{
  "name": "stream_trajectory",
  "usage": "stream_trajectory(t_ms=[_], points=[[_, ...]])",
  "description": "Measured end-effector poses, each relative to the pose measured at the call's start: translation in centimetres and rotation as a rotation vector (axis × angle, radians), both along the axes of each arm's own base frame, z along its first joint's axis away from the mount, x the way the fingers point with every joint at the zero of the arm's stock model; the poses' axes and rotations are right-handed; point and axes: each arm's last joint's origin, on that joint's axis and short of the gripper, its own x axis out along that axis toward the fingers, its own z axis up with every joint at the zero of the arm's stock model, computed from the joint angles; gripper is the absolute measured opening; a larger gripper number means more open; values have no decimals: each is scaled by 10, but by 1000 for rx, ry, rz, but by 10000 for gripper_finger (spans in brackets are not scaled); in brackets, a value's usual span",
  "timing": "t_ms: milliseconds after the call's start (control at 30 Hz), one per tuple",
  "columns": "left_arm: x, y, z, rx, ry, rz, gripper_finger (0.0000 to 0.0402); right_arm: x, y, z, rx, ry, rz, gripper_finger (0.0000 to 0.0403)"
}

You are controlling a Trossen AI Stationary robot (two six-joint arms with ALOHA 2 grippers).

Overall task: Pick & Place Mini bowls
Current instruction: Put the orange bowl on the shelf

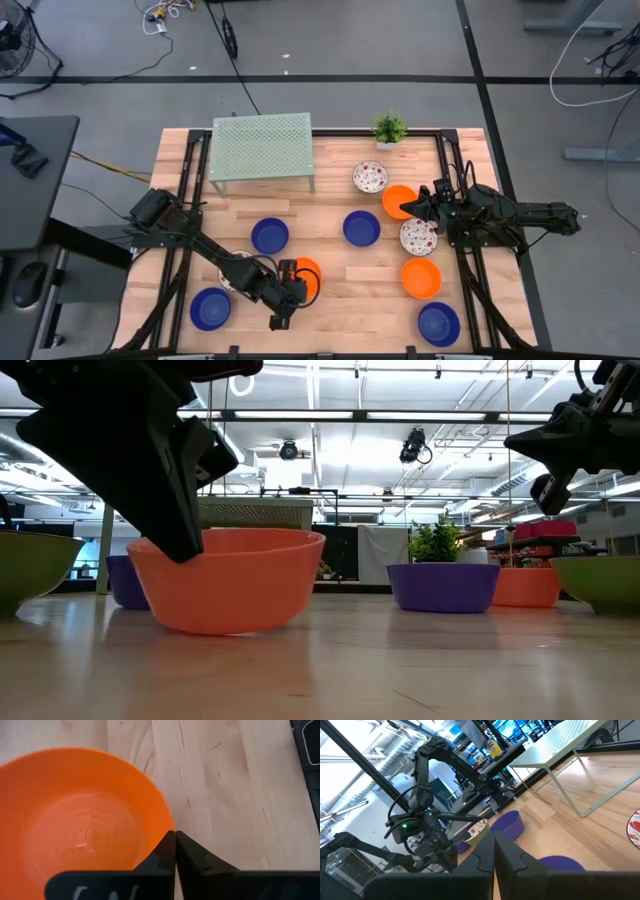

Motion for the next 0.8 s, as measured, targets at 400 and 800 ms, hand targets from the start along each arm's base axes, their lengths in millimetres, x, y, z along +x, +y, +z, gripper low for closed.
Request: stream_trajectory(t_ms=[400,800], points=[[6,1,6,-14,-17,10,8,0,0,0,0,0,0,7],[7,6,6,0,-11,34,100,0,0,0,0,0,0,7]])
